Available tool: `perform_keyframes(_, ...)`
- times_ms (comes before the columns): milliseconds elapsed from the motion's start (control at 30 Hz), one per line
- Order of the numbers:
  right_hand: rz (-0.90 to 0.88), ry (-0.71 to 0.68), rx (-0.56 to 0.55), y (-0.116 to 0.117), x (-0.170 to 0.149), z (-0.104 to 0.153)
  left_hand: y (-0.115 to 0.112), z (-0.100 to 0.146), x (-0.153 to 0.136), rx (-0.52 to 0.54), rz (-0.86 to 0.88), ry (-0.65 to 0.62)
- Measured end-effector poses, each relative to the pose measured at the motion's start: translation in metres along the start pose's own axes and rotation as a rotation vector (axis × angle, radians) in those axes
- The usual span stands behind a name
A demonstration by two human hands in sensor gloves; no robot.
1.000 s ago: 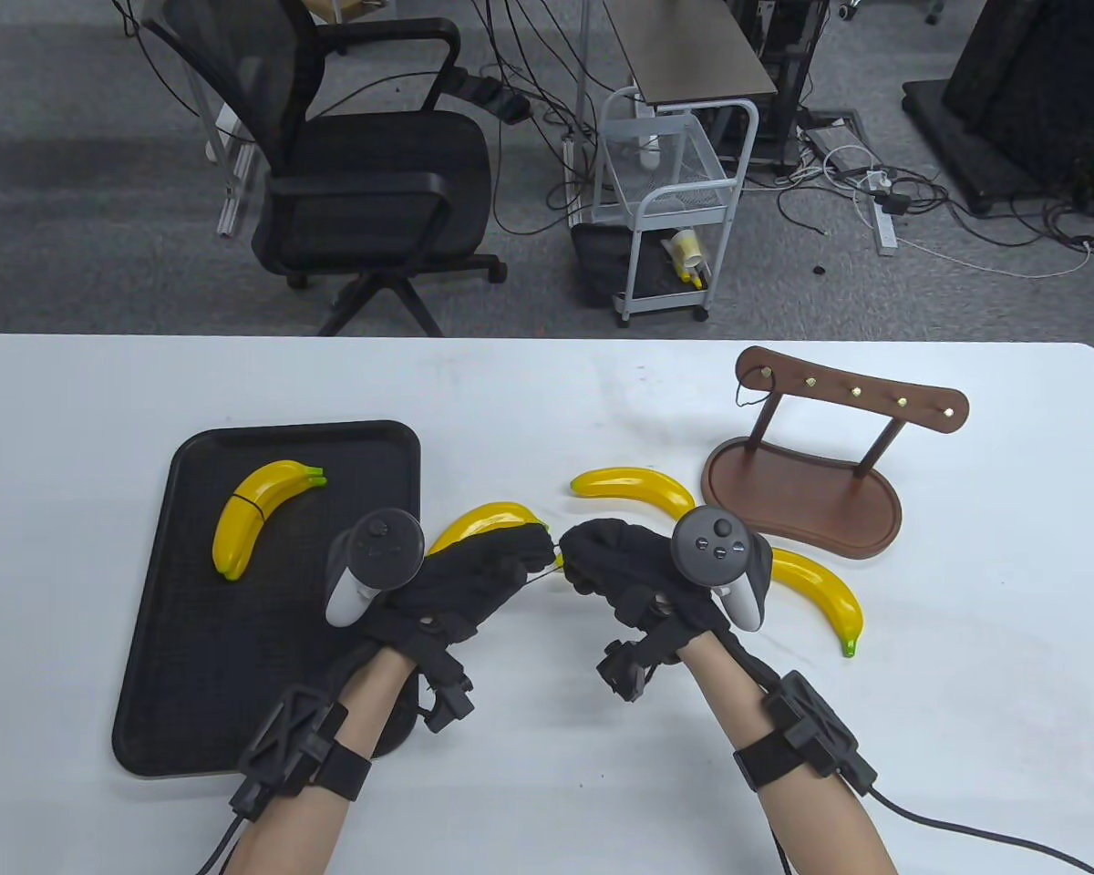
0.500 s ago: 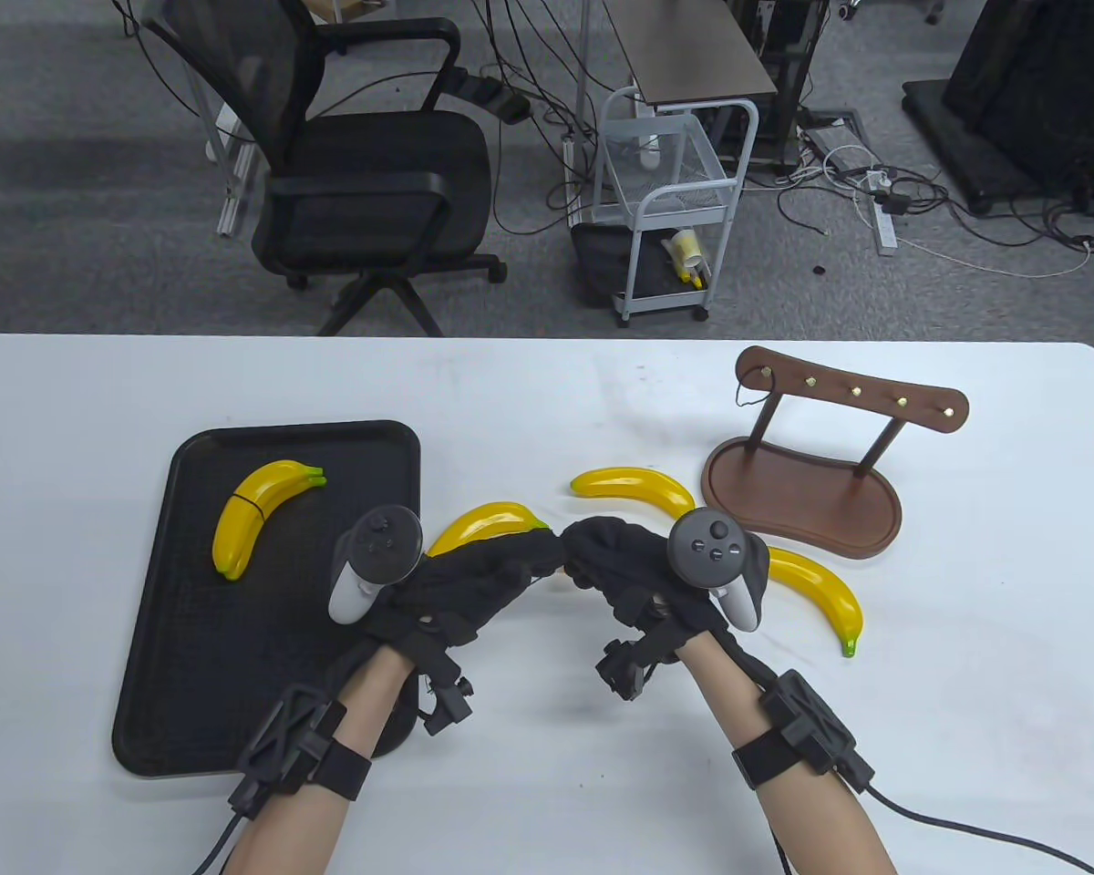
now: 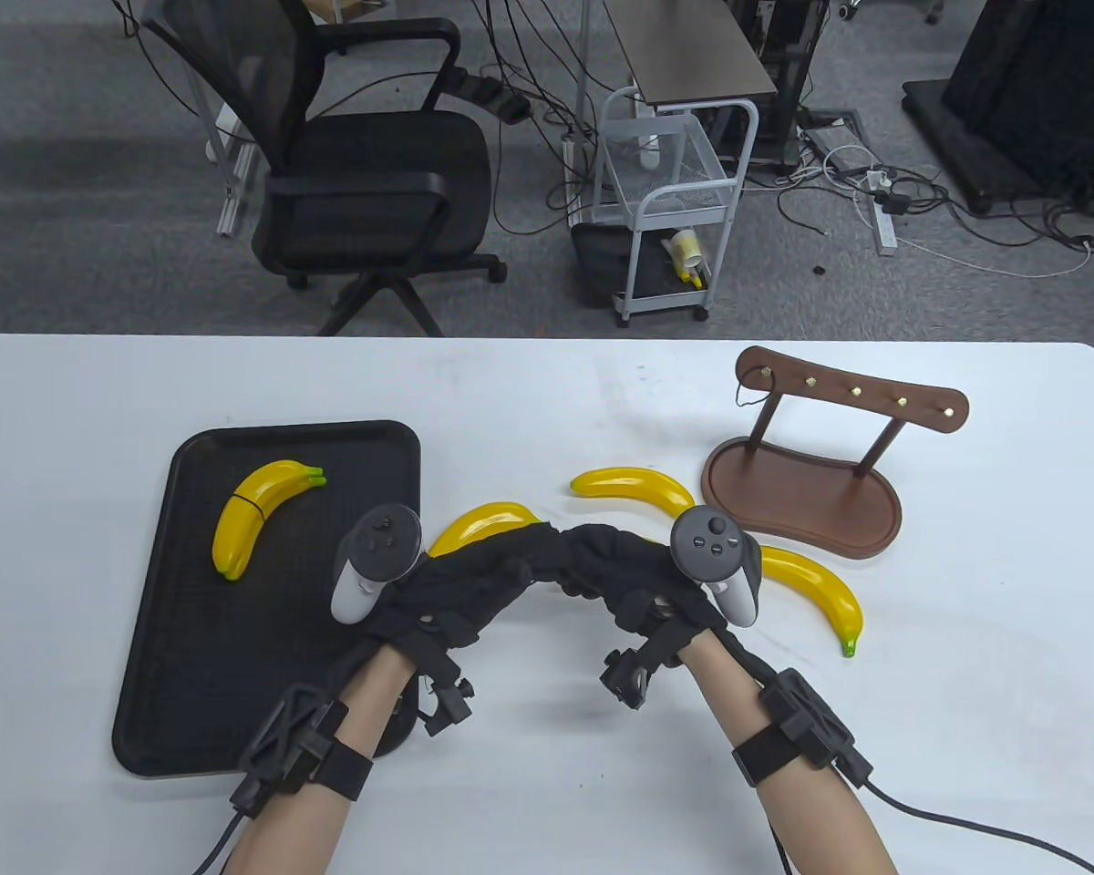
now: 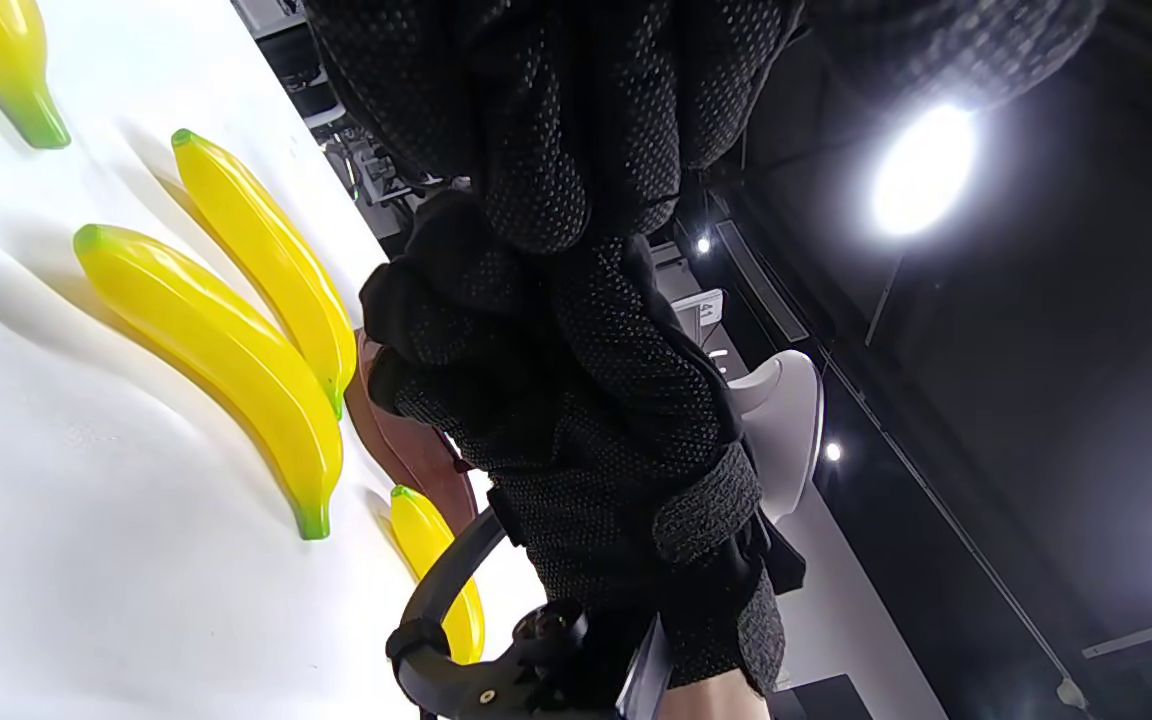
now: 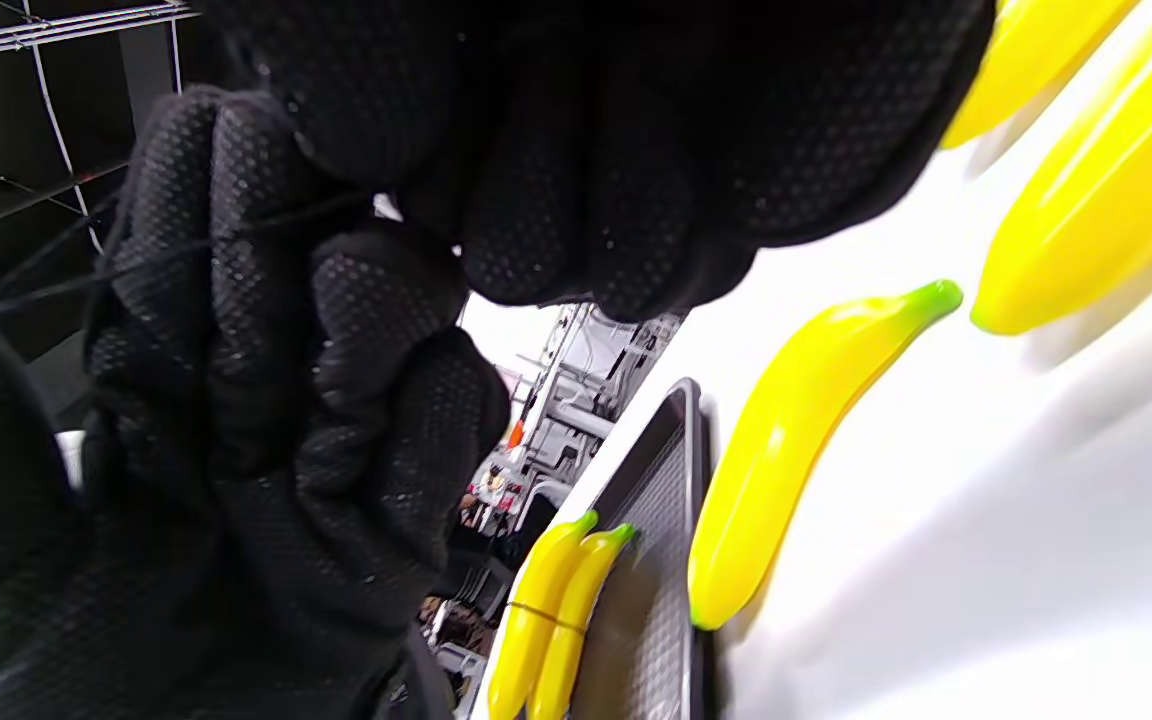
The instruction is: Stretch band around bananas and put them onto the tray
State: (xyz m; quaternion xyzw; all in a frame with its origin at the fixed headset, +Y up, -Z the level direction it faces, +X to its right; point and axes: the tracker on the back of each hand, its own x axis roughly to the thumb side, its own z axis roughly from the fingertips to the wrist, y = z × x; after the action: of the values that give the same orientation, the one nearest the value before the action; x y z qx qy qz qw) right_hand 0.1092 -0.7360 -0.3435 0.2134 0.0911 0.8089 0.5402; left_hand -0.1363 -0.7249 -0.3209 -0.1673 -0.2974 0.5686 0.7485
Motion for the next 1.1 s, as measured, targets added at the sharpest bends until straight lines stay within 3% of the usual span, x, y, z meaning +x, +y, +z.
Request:
perform_keyframes(133,-0.018,-0.014,0.009,0.002,-0.009,-0.001,-0.002,-0.001,0.005,-0.012,-0.022,-0.005)
perform_keyframes(200,-0.047,0.014,-0.001,0.003,-0.011,-0.001,-0.002,-0.001,0.009,0.001,-0.128,0.005)
perform_keyframes(533,0.018,0.002,-0.044,-0.009,-0.005,0.000,0.007,0.004,0.011,0.050,-0.186,0.024)
perform_keyframes(1100,0.253,0.007,-0.108,-0.040,0.000,0.010,0.020,0.013,0.016,0.128,-0.471,0.086)
